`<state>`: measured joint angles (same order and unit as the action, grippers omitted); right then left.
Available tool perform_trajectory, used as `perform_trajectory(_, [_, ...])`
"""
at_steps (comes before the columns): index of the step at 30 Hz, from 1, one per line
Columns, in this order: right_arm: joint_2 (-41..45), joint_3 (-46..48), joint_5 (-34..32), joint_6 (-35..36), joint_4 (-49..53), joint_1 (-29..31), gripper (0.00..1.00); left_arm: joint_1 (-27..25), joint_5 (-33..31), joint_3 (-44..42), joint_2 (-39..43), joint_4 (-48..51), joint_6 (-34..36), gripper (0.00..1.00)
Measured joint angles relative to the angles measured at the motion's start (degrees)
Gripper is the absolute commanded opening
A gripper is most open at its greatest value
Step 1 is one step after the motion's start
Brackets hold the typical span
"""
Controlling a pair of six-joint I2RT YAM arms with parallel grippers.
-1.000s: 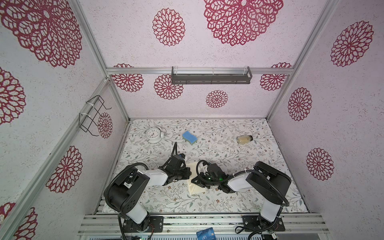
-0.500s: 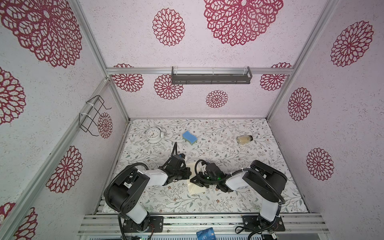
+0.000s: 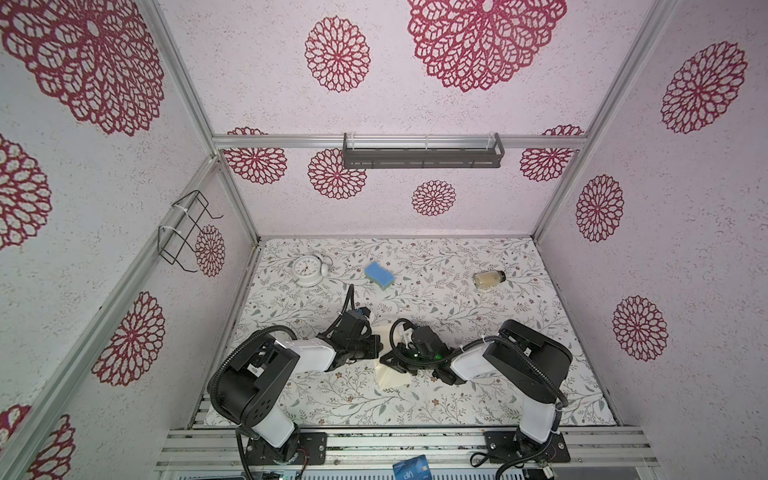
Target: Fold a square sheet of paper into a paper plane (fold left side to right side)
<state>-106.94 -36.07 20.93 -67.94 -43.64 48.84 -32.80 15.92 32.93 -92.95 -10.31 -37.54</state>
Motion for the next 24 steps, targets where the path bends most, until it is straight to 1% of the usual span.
perform_trajectory(4, [0.0, 0.5, -0.1, -0.1, -0.9, 0.0, 0.0, 0.0, 0.0, 0.0, 0.0, 0.0, 0.0, 0.0])
perform_trajectory(5, [0.0, 0.5, -0.1, -0.1, -0.9, 0.0, 0.02, 0.0, 0.0, 0.0, 0.0, 0.0, 0.0, 0.0])
perform_trajectory(10, [0.0, 0.6, -0.1, -0.2, -1.1, 0.0, 0.13, 0.0, 0.0, 0.0, 0.0, 0.0, -0.1, 0.0])
perform_trajectory(13, [0.0, 0.8, -0.1, -0.6, -2.4, 0.0, 0.23, 0.1, 0.0, 0.1, 0.1, 0.2, -0.4, 0.0])
perform_trajectory(14, [0.0, 0.9, -0.1, -0.7, -3.0, 0.0, 0.27, 0.3, 0.1, 0.2, 0.2, 0.7, -0.5, 0.0])
perform_trajectory(17, [0.0, 1.1, 0.0, -1.0, -4.2, 0.0, 0.34, 1.8, 0.1, 0.9, 1.2, 2.7, -0.9, 0.0])
perform_trajectory(21, [0.0, 1.4, -0.1, -1.5, -5.3, 0.0, 0.36, 4.9, 0.1, 1.7, 5.1, 4.6, -2.0, 0.0])
perform_trajectory(23, [0.0, 1.7, -0.1, -1.6, -5.9, 0.0, 0.41, 6.5, 0.0, 1.4, 8.9, 5.5, -2.8, 0.0])
perform_trajectory(24, [0.0, 1.7, -0.1, -1.6, -6.3, 0.0, 0.42, 7.1, 0.0, 1.0, 10.8, 5.6, -3.2, 0.0])
